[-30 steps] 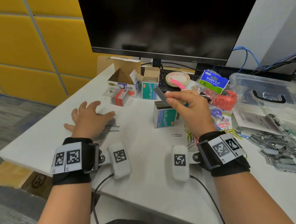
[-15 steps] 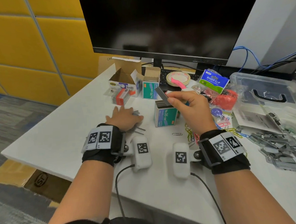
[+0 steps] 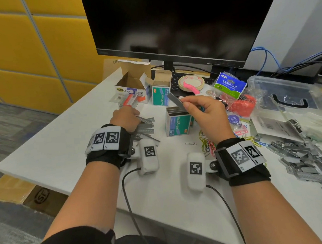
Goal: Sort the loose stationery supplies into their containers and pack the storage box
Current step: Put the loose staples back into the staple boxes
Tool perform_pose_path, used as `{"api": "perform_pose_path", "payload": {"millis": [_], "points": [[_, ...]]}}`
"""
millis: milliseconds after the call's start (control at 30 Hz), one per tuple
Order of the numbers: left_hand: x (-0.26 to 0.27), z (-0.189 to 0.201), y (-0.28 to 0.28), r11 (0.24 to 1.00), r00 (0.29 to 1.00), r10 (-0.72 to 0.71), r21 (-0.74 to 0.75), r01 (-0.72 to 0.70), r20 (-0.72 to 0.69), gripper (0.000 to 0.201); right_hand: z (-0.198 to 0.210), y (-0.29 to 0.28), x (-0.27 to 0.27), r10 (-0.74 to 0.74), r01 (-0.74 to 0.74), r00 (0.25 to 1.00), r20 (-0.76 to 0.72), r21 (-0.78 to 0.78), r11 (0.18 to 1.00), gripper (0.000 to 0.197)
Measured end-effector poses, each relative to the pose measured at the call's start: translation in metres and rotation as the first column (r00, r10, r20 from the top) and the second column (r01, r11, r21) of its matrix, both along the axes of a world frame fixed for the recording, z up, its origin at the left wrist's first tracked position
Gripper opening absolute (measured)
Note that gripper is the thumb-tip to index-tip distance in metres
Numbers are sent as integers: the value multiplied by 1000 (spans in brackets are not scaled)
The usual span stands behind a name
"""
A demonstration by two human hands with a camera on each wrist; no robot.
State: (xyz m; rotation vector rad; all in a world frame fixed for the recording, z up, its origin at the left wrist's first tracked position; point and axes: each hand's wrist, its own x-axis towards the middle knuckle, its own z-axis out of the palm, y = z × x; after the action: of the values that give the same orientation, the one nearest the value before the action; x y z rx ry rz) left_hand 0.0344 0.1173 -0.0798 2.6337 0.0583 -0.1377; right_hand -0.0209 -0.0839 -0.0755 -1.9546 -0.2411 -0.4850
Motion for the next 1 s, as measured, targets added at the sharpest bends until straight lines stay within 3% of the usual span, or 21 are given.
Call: {"api": "perform_pose_path", "payload": {"millis": [233, 367, 567, 1000], "points": [[2, 3, 1, 985, 998, 34, -170, -26, 43, 12, 0, 0, 0, -19, 19, 1000, 10, -15, 1000, 21], [-1, 6, 5, 955, 986, 78, -297, -30, 150, 10, -1, -2, 4, -52, 53, 998, 34, -26, 998, 21], [-7, 25, 2, 776, 946, -5, -596, 209, 326, 5, 0, -1, 3, -71, 71, 996, 54, 1, 997, 23], [-1, 26, -31, 584, 879, -201, -667, 462, 432, 6, 0, -5, 6, -106, 107, 994, 20, -31, 994, 19]]}}
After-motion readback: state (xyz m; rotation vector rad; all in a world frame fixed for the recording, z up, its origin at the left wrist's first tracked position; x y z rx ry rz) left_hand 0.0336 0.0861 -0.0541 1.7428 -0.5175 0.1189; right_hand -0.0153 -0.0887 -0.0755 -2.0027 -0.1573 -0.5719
